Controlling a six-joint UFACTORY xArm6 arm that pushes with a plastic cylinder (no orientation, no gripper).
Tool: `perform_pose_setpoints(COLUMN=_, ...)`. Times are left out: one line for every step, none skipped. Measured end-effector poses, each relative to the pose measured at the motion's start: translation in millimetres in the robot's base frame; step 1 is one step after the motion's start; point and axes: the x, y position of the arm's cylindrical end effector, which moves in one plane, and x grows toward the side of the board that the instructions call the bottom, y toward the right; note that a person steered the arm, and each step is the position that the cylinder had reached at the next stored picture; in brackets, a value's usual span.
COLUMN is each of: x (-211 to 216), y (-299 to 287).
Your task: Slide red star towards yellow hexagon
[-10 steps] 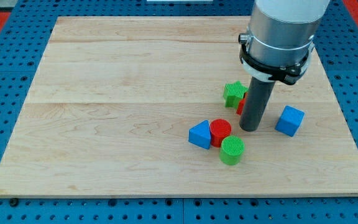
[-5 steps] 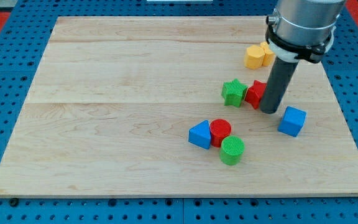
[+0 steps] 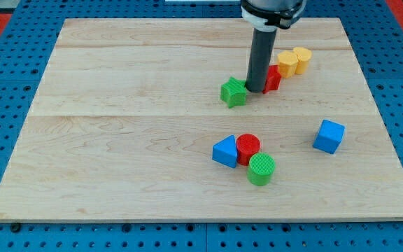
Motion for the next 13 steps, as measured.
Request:
perform_pose_setpoints(x=-7.7, y=2.6)
perform_pose_setpoints(x=-24.5, y=3.8)
perform_pose_setpoints(x=-41.1, y=3.8)
perform_pose_setpoints(x=-48.1, y=3.8)
perform_pose_setpoints(x=-24.0, y=4.2)
perform_pose_setpoints(x=2.3, y=10.1)
perform_pose_setpoints(x=9.8, y=39.6)
perform_pose_setpoints(x=5.1, y=48.9)
perform_pose_setpoints(x=-2.2, y=40.6)
perform_pose_setpoints(x=-11.4, y=39.1)
perform_pose_setpoints(x=-18.5, y=39.1)
perform_pose_setpoints(x=-18.5, y=39.1)
perform_pose_setpoints(x=-1.6, y=40.5)
